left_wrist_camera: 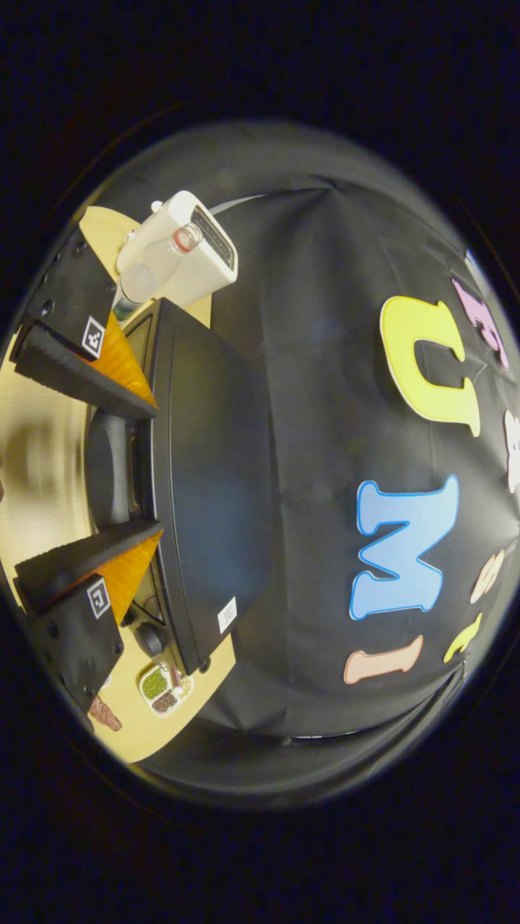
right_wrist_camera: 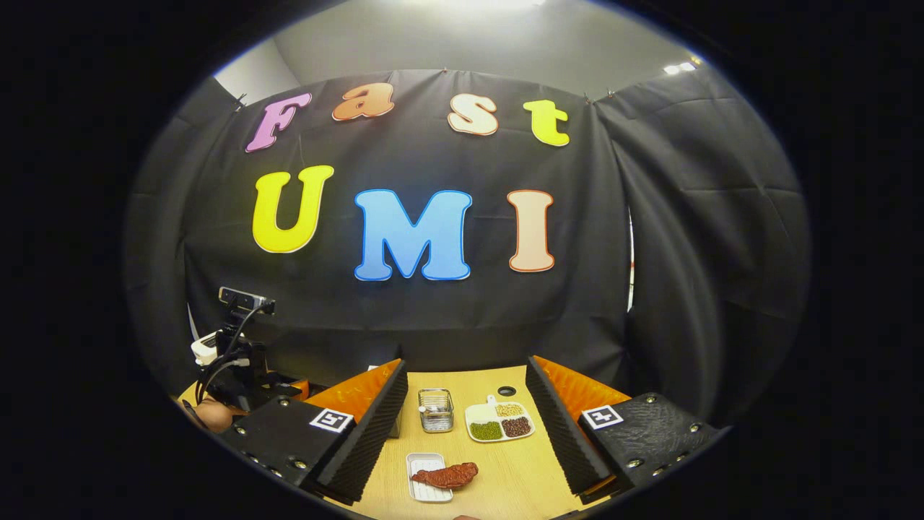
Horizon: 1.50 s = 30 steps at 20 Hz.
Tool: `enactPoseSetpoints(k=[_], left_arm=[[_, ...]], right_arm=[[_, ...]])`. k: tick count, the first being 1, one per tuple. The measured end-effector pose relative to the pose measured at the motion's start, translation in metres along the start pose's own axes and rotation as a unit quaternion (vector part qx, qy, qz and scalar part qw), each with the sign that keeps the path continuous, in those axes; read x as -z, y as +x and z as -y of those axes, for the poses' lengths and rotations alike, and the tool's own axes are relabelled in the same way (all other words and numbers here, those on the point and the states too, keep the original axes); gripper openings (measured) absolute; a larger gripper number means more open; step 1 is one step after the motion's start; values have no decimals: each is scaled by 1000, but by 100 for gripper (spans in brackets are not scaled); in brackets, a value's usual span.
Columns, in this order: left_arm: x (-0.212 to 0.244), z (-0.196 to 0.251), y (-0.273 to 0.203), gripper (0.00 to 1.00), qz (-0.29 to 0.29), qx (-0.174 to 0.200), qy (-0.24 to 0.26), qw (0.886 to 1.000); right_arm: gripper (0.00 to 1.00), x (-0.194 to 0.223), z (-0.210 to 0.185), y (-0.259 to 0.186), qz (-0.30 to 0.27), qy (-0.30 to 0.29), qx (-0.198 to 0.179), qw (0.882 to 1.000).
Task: Open the electric oven with the left hand, put the food in, and close the electric oven.
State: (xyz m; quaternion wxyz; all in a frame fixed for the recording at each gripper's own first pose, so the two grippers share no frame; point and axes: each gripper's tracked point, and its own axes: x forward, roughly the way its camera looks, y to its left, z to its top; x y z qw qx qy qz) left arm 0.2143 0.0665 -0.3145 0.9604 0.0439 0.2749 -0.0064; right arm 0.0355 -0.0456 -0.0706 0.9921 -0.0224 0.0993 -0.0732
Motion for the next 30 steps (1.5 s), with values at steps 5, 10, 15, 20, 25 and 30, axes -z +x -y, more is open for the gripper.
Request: enactPoseSetpoints(k=[5,10,15,20,25,30], left_arm=[[16,3,-20,100,-7,5,-4,1000],[44,5,-45,100,-21,9,-6,1000],[83,8,-64,95,-48,17,-14,999],[111,11,-72,100,-60,14,11,998],[153,13,-76,95,-93,15,7,996],[158,8,-84,89,-98,6,5,995]], right_arm=[[99,-8,-4,-6,14,2,-10,1000],[99,-9,-5,-13,20,8,-18,1000],[99,-8,1,-20,19,13,-19,1000],[99,-1,8,-28,13,7,-15,1000],[99,-1,15,-34,11,-1,-10,1000],[99,8,24,-36,1,-1,-7,1000]])
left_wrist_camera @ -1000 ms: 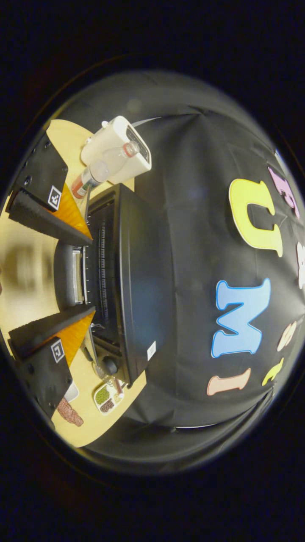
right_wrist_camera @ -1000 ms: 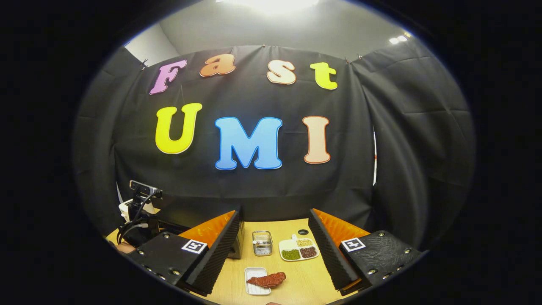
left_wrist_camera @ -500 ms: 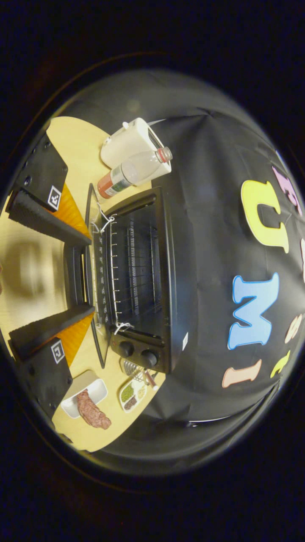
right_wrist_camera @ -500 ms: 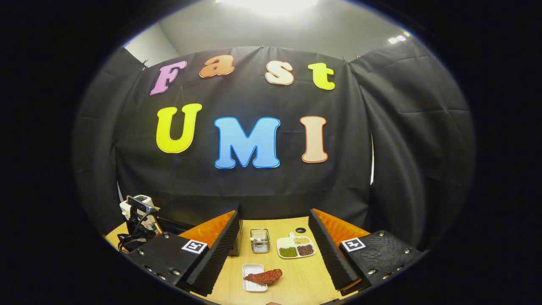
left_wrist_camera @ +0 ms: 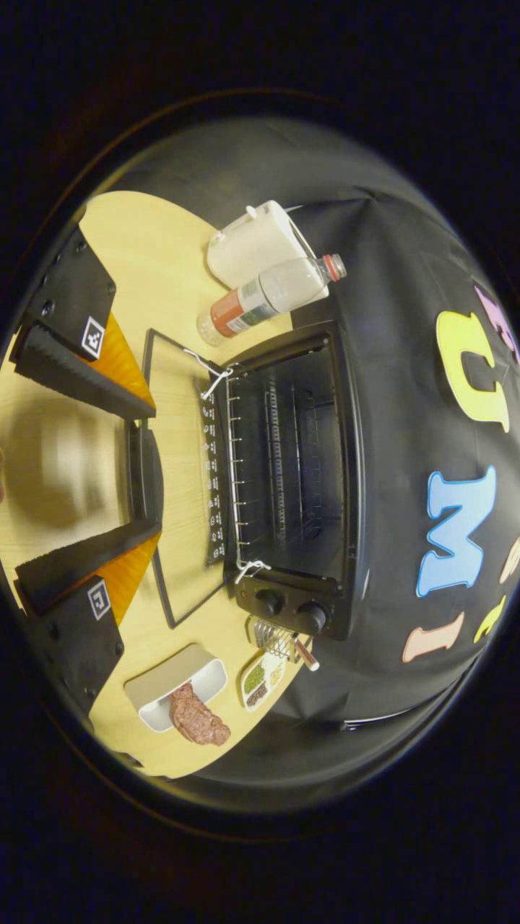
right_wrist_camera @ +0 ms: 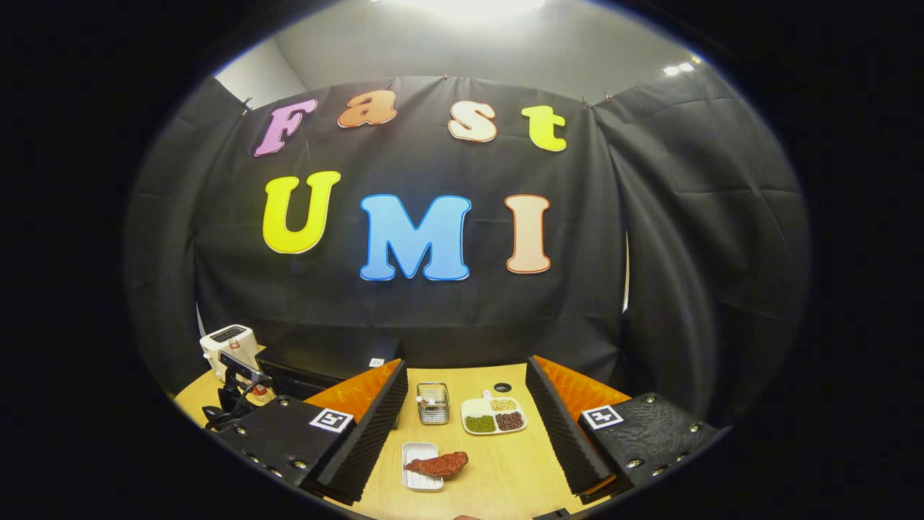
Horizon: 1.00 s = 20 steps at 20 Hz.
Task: Open the electric oven with the left hand, put the food in, and close the electric oven.
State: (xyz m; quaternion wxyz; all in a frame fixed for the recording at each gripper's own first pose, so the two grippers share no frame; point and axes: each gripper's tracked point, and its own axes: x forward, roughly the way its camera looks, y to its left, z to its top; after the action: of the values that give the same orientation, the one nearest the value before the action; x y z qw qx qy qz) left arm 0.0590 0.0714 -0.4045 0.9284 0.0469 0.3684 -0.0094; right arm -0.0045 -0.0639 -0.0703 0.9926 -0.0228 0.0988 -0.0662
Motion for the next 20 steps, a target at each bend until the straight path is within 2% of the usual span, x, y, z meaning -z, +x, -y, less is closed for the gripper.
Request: enactPoseSetpoints(k=[2,3,5,7,8,9,10,13,14,15,17,19,20], left_arm=[[-13,0,-14,100,17,-2,1,1000],[-25,0,-24,100,30,-3,1,1000],[-57,3,-48,89,67,-2,-8,998],[-92,8,-78,100,107,0,-17,994],[-109,10,-94,95,128,-1,-20,992],[-127,12,-111,100,149,-1,-25,988],[-146,13,-127,95,171,-1,-30,985],[-193,19,-182,95,225,-3,-49,973],[-208,18,-196,100,242,-4,-54,969],[-219,17,-211,95,257,-7,-55,965],[-235,14,-237,95,277,-16,-55,959],[-243,11,-254,88,290,-25,-56,955],[-245,10,-260,100,292,-28,-58,954]], right_arm=[[99,7,3,4,-10,8,-1,1000],[99,11,5,7,-16,15,-2,1000],[99,23,9,16,-32,33,-10,999],[99,42,12,29,-57,55,-24,997],[95,54,14,35,-73,69,-32,994],[99,66,16,42,-92,87,-39,991],[99,80,19,48,-112,108,-46,987],[100,110,27,64,-151,165,-69,972],[100,120,31,69,-162,180,-73,967],[99,129,35,75,-172,191,-75,963],[99,153,41,84,-196,207,-81,955],[99,181,42,92,-224,224,-92,944],[99,196,40,92,-240,232,-100,937]])
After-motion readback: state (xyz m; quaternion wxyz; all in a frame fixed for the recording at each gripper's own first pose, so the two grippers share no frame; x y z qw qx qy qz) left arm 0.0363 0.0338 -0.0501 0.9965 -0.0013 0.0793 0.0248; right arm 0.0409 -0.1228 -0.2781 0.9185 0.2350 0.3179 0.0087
